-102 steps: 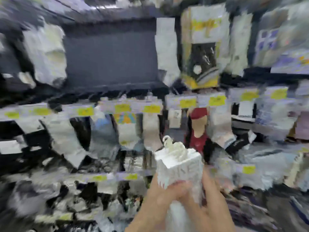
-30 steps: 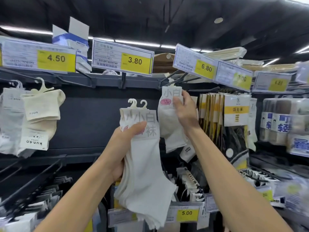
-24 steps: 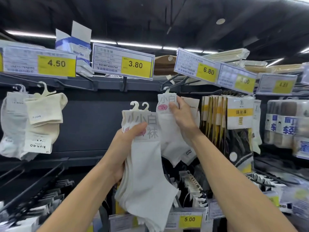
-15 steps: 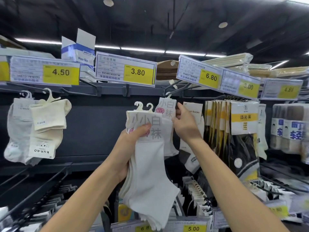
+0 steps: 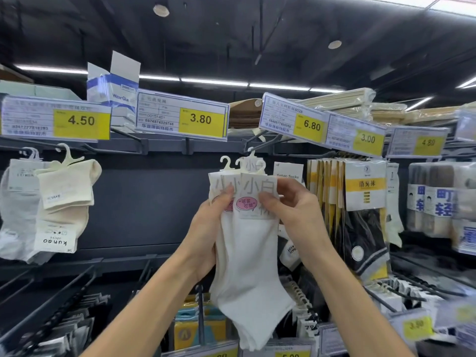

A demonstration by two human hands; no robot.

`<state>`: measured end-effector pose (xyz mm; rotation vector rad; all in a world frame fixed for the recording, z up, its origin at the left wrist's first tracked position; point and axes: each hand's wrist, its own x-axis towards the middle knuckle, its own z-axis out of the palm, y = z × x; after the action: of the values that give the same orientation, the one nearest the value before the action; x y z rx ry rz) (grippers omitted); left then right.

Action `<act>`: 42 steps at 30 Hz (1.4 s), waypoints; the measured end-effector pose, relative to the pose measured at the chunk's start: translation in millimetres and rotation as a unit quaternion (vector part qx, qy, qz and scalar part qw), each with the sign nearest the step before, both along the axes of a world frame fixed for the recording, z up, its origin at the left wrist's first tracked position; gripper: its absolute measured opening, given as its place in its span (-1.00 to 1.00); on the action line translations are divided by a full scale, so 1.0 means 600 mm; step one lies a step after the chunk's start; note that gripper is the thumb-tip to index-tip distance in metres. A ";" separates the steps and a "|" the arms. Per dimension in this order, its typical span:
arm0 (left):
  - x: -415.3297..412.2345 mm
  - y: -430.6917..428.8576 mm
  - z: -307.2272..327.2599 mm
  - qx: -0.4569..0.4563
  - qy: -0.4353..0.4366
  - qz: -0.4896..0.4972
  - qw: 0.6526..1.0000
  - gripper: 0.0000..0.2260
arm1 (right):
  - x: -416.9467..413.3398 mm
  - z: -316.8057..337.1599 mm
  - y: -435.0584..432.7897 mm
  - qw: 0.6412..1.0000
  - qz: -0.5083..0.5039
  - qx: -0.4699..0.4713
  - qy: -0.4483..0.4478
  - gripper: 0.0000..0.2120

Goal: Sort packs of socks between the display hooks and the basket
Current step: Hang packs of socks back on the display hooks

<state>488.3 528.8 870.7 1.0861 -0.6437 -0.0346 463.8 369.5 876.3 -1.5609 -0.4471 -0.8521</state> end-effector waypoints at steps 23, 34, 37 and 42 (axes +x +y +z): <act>0.009 0.002 -0.012 0.060 -0.091 0.179 0.978 -0.88 | 0.116 0.066 -0.029 0.999 -0.022 -0.025 0.026 -0.48; 0.003 -0.016 -0.015 0.094 -0.136 0.195 0.967 -0.83 | 0.110 0.055 -0.040 0.992 -0.065 -0.095 0.044 -0.45; 0.002 -0.025 -0.018 0.097 -0.130 0.183 0.970 -0.83 | 0.103 0.056 -0.041 0.994 -0.053 -0.086 0.028 -0.48; -0.001 -0.028 -0.025 0.102 -0.127 0.172 0.972 -0.82 | 0.108 0.060 -0.040 0.993 -0.059 -0.102 0.019 -0.51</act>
<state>487.7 512.0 855.8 1.4030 -0.6822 0.3488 528.5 345.7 912.0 -1.8028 -0.4288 -0.8877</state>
